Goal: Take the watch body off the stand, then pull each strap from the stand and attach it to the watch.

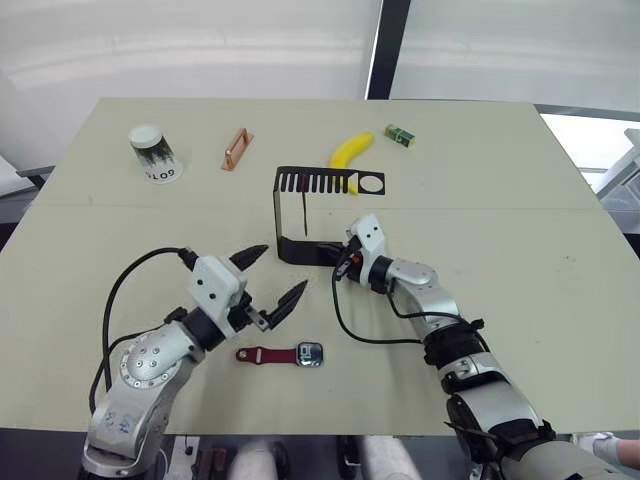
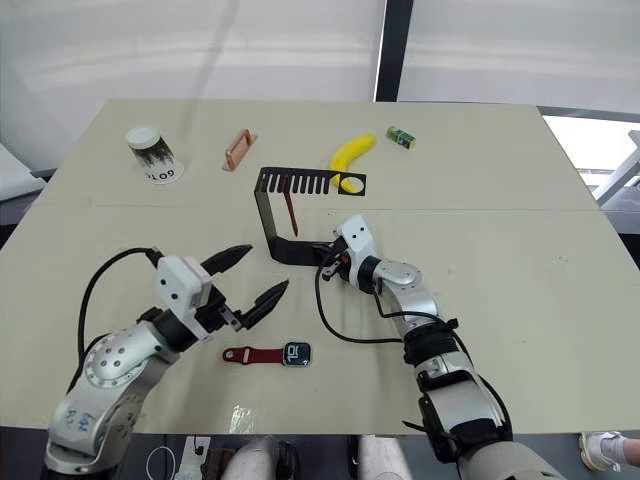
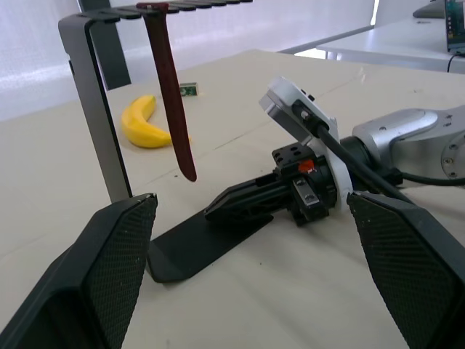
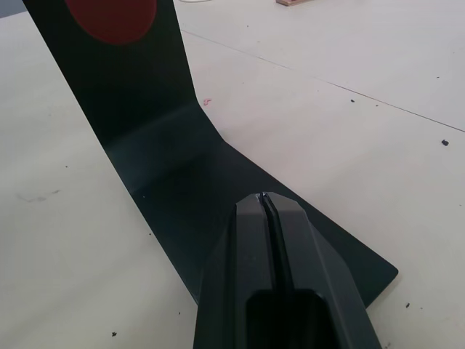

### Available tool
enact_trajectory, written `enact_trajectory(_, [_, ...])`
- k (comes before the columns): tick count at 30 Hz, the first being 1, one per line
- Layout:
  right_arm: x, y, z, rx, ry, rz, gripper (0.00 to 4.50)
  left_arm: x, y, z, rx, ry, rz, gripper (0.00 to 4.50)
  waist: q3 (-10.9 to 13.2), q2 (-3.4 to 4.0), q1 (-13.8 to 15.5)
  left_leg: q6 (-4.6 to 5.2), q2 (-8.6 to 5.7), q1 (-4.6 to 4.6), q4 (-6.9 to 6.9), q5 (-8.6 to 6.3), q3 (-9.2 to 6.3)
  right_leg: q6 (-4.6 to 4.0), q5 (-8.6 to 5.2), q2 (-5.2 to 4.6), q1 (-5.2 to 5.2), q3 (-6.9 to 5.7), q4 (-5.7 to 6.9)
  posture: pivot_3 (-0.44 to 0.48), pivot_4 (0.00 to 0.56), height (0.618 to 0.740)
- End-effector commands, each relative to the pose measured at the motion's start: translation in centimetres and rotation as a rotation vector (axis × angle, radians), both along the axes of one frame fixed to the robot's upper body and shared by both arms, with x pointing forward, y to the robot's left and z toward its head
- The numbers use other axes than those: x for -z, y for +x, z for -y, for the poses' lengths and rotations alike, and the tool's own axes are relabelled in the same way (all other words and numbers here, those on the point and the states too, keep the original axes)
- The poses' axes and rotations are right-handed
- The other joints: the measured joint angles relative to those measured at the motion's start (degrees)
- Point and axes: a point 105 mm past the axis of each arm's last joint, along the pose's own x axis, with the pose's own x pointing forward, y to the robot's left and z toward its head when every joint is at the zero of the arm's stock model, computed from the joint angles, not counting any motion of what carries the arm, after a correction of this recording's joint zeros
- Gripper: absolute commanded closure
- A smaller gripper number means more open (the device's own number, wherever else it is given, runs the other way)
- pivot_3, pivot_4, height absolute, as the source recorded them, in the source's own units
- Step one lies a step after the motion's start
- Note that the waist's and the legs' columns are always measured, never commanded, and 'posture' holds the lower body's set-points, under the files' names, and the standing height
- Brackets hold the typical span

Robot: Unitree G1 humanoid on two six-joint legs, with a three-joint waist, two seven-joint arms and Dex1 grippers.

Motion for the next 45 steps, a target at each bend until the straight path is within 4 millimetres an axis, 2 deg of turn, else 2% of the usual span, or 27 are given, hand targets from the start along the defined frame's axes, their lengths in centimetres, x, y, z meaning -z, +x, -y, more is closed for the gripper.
enact_trajectory(1, [1.5, -0.4, 0.0, -0.001, -0.013, -0.054, 4.5, -1.1, -0.1, 0.8, -0.021, -0.006, 0.06, 0.87, 0.0, 0.0, 0.0, 0.0, 0.0, 0.0, 0.0, 0.0, 0.0, 0.0, 0.0, 0.0, 0.0, 0.0, 0.0, 0.0, 0.15, 0.729])
enact_trajectory(2, [1.5, -0.4, 0.0, -0.007, -0.013, -0.055, 4.5, -1.4, 0.1, 0.8, -0.046, -0.002, 0.081, 1.25, 0.0, 0.0, 0.0, 0.0, 0.0, 0.01, 0.0, 0.0, 0.0, 0.0, 0.0, 0.0, 0.0, 0.0, 0.0, 0.0, 0.15, 0.729])
enact_trajectory(5, [1.5, -0.5, -0.1, -0.014, -0.013, -0.057, 4.5, -1.9, 1.0, 0.7, -0.127, -0.032, 0.112, 1.25, 0.0, 0.0, 0.1, 0.0, 0.0, 0.0, 0.0, 0.0, 0.0, 0.0, 0.0, 0.0, 0.0, 0.0, 0.0, 0.0, 0.15, 0.729])
enact_trajectory(9, [1.6, -0.7, -0.2, -0.025, -0.017, -0.061, 4.5, -1.6, 2.1, 1.8, -0.138, -0.034, 0.096, 1.25, 0.0, -0.03, 0.1, 0.0, 0.0, 0.01, -0.01, 0.0, 0.0, 0.0, 0.0, 0.01, 0.01, 0.0, -0.01, 0.0, 0.15, 0.729])
enact_trajectory(18, [1.1, -0.7, -0.6, -0.034, -0.006, -0.063, 4.5, 0.0, 3.8, 3.8, -0.122, -0.013, 0.077, 1.25, 0.0, -0.03, 0.0, -0.01, 0.01, 0.01, 0.0, 0.01, 0.01, 0.0, 0.0, 0.01, 0.0, 0.0, 0.0, 0.0, 0.15, 0.729])
enact_trajectory(23, [1.0, -0.8, -1.0, -0.038, -0.003, -0.068, 4.5, 1.4, 5.1, 4.1, -0.16, -0.032, 0.046, 1.25, 0.0, -0.03, 0.0, -0.01, 0.01, 0.02, -0.02, 0.01, 0.02, 0.0, 0.0, 0.01, 0.0, -0.01, -0.01, 0.0, 0.15, 0.729])
enact_trajectory(27, [0.9, -0.7, -1.1, -0.039, -0.002, -0.069, 4.5, 1.7, 5.4, 4.1, -0.164, -0.046, 0.051, 1.25, 0.0, -0.03, 0.0, -0.02, 0.02, 0.02, -0.02, 0.01, 0.02, 0.0, 0.0, 0.01, -0.01, -0.01, 0.0, 0.0, 0.15, 0.729])
enact_trajectory(38, [1.1, -0.8, -1.1, -0.036, -0.008, -0.077, 4.5, 0.1, 7.3, 5.4, -0.165, -0.081, 0.138, 1.25, 0.0, -0.03, 0.1, -0.01, 0.02, 0.02, -0.02, 0.02, 0.03, 0.0, 0.0, 0.0, -0.01, -0.03, -0.01, 0.0, 0.15, 0.729])
enact_trajectory(45, [1.2, -0.9, -1.1, -0.04, -0.012, -0.079, 4.5, -0.8, 8.0, 5.6, -0.192, -0.125, 0.16, 1.25, 0.0, -0.03, 0.1, -0.01, 0.02, 0.02, -0.02, 0.02, 0.03, 0.0, 0.0, 0.0, -0.01, -0.03, 0.0, 0.0, 0.15, 0.729])
